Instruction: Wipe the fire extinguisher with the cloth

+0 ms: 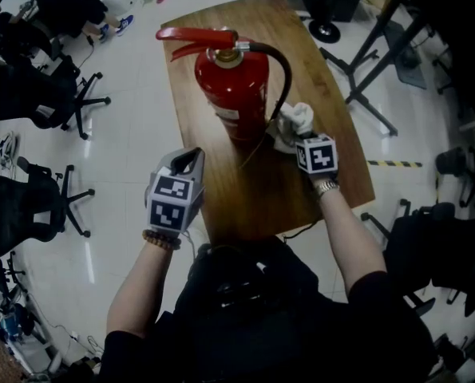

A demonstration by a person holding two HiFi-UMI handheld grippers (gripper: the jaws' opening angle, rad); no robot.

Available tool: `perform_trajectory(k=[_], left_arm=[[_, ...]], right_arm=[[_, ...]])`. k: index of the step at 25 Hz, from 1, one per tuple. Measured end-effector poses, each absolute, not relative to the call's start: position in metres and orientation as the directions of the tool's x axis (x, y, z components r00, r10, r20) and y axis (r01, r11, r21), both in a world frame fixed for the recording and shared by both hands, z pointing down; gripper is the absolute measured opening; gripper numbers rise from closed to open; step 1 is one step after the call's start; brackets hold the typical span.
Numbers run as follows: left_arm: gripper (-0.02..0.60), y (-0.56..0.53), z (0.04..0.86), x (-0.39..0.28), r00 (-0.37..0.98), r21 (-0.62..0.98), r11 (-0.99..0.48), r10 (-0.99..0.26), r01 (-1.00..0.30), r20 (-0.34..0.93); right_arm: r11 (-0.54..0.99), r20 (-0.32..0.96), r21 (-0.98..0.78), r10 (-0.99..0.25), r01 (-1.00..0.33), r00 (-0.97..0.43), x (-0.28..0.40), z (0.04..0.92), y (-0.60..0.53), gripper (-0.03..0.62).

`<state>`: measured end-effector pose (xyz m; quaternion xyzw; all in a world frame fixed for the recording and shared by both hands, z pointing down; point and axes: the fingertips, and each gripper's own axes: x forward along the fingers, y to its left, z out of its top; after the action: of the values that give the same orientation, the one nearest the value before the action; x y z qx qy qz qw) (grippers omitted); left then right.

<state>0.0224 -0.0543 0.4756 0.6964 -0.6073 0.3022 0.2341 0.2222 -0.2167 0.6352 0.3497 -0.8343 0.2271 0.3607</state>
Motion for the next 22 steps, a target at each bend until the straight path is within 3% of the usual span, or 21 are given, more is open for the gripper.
perform_trajectory(k=[10, 22], left_arm=[[0.0, -0.031, 0.452, -0.01, 0.197, -0.003, -0.255, -0.754, -0.967, 0.626], [0.0, 0.009, 0.422, -0.08, 0.351, 0.001, -0.419, -0.76, -0.908, 0.547]], right_arm=[[0.602, 0.652, 0.001, -0.606, -0.799, -0.456, 0.231, 0.521, -0.173, 0.114], [0.577, 0.579, 0.028, -0.675, -0.816, -0.458, 0.148, 0.447, -0.056, 0.114]])
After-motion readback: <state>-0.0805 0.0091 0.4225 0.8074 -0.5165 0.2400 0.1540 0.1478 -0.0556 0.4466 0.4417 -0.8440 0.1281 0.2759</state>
